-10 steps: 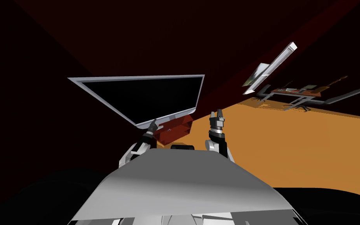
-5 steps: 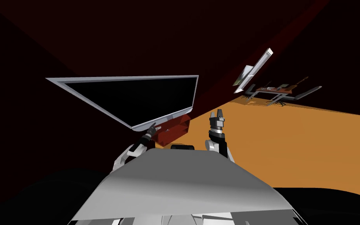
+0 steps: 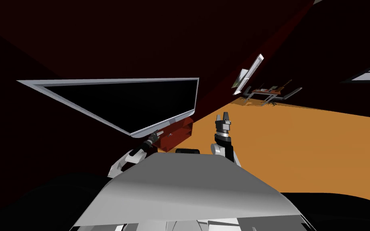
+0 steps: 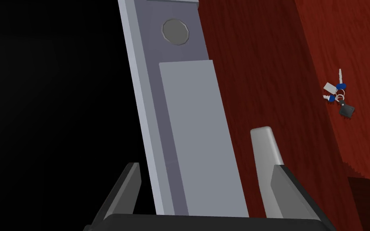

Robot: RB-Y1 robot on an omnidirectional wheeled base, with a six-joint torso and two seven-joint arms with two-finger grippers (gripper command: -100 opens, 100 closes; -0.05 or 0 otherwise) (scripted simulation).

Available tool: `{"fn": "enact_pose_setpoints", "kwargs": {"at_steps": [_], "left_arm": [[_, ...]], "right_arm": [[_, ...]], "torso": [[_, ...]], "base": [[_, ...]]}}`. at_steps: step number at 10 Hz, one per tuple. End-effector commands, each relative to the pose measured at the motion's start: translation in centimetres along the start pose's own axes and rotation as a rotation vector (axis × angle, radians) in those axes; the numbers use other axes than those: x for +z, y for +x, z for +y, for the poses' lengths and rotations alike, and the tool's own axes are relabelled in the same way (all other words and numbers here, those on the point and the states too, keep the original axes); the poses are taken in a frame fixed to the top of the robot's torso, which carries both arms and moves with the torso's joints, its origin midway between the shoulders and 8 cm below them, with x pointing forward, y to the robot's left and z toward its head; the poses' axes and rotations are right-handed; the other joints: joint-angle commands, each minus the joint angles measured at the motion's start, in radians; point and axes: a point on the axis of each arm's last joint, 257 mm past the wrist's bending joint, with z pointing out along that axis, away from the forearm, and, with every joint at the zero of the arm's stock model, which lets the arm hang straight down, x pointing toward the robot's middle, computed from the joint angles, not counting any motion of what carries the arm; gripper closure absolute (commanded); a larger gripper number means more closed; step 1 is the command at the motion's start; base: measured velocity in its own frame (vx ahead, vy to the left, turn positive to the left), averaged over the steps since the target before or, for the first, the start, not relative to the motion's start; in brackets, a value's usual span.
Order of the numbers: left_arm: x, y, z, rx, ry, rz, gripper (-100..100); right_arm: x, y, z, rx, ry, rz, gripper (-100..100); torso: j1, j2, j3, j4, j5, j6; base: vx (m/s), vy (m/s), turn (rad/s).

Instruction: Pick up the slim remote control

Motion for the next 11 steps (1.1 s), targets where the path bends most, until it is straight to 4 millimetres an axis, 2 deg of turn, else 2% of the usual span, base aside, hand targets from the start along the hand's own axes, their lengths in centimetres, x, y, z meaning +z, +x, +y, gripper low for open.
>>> {"fn": "enact_pose_setpoints", "kwargs": {"at_steps": [1,2,3,5,6,7,8,9,10,11], "left_arm": [[0.1,-0.7,1.1,-0.012,-0.041,-0.012,-100],[-0.3,-2.6,3.2,-0.037,-0.117,-0.039,-100],[-0.3,-2.6,3.2,-0.037,-0.118,-0.039,-100],[-1.5,-6.1,7.0,-0.088,-0.251,-0.102,-100],[-1.6,-6.4,7.1,-0.095,-0.263,-0.105,-100],[-2.4,-8.2,8.4,-0.119,-0.315,-0.137,-100],[-2.6,-8.3,8.8,-0.128,-0.331,-0.141,-100],[-3.6,-10.0,10.4,-0.161,-0.393,-0.180,-100],[-3.6,-10.0,10.4,-0.163,-0.395,-0.180,-100],[-4.7,-11.6,11.8,-0.199,-0.450,-0.218,-100]], "right_arm": [[0.0,0.0,0.0,0.000,0.000,0.000,0],[0.0,0.0,0.0,0.000,0.000,0.000,0],[0.0,0.0,0.0,0.000,0.000,0.000,0],[0.0,0.0,0.0,0.000,0.000,0.000,0],[0.0,0.0,0.0,0.000,0.000,0.000,0],[0.0,0.0,0.0,0.000,0.000,0.000,0],[0.0,0.0,0.0,0.000,0.000,0.000,0],[0.0,0.0,0.0,0.000,0.000,0.000,0],[0.0,0.0,0.0,0.000,0.000,0.000,0],[0.0,0.0,0.0,0.000,0.000,0.000,0]], "torso": [[0.000,0.000,0.000,0.000,0.000,0.000],[0.000,0.000,0.000,0.000,0.000,-0.001],[0.000,0.000,0.000,0.000,0.000,0.000],[0.000,-0.001,0.000,0.000,0.000,0.000],[0.001,-0.001,0.000,0.000,0.000,0.000],[0.001,-0.001,0.000,0.000,0.000,-0.001],[0.001,-0.001,-0.001,0.000,0.000,0.000],[0.000,-0.001,-0.001,0.000,0.000,-0.001],[0.000,-0.001,-0.001,0.000,0.000,0.000],[0.000,-0.002,-0.001,0.000,0.000,-0.001]], "base": [[-0.014,0.008,-0.085],[-0.012,0.003,-0.182],[-0.008,0.009,-0.091],[-0.005,0.006,-0.250],[-0.003,0.017,-0.085],[0.000,0.010,-0.149],[0.003,0.012,-0.095],[0.006,0.009,-0.147],[0.007,0.012,-0.116],[0.014,0.018,-0.161]]}}
